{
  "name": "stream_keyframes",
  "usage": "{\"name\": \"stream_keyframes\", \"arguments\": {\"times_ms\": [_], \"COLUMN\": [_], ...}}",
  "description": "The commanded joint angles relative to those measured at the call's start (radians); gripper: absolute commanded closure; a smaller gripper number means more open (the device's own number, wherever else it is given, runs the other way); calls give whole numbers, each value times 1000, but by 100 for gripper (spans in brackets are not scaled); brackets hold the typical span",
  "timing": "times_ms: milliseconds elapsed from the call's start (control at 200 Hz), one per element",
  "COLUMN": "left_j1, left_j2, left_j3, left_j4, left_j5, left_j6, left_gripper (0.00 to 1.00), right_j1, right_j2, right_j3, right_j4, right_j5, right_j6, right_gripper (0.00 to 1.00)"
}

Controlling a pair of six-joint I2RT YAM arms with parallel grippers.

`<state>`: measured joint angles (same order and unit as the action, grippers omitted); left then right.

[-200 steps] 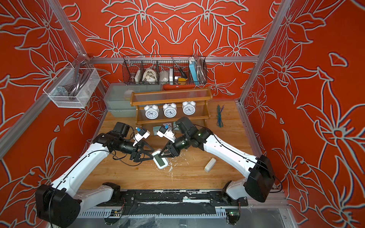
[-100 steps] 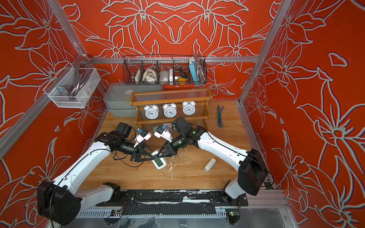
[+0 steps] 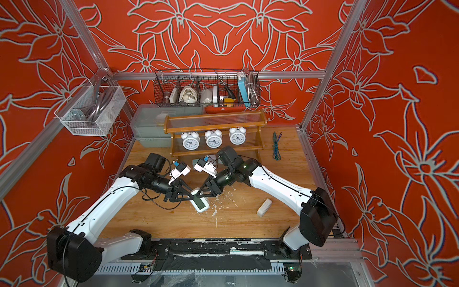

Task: Place the alarm clocks on the shelf by style
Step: Pick up the alarm from the center of the board.

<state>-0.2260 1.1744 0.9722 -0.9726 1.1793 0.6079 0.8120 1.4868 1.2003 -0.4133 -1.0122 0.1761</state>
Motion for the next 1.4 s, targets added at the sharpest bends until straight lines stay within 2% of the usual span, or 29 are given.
{"name": "stream_keyframes", "arguments": {"times_ms": [0, 115, 340, 490, 631, 706, 836, 1396], "left_j1": [29, 87, 164, 194, 213, 220, 230, 253], "left_j2": [2, 0, -35, -39, -45, -48, -55, -59], "left_j3": [29, 49, 38, 17, -2, -6, -13, -26], "left_j4": [27, 23, 118, 217, 291, 306, 327, 353], "left_j5": [27, 81, 144, 157, 168, 175, 177, 204], "left_j6": [-48, -68, -188, -298, -376, -391, -413, -430], "left_gripper": [88, 89, 88, 88, 87, 87, 87, 87], "right_j1": [-23, -29, -28, -7, 10, 20, 39, 82], "right_j2": [-69, -140, -238, -275, -274, -261, -230, -148], "right_j3": [-71, -192, -397, -465, -536, -566, -576, -559], "right_j4": [152, 349, 746, 890, 1068, 1167, 1240, 1295], "right_j5": [34, 101, 265, 367, 442, 472, 470, 429], "right_j6": [108, 266, 605, 704, 803, 845, 870, 853], "right_gripper": [41, 29, 21, 16, 15, 17, 27, 56]}}
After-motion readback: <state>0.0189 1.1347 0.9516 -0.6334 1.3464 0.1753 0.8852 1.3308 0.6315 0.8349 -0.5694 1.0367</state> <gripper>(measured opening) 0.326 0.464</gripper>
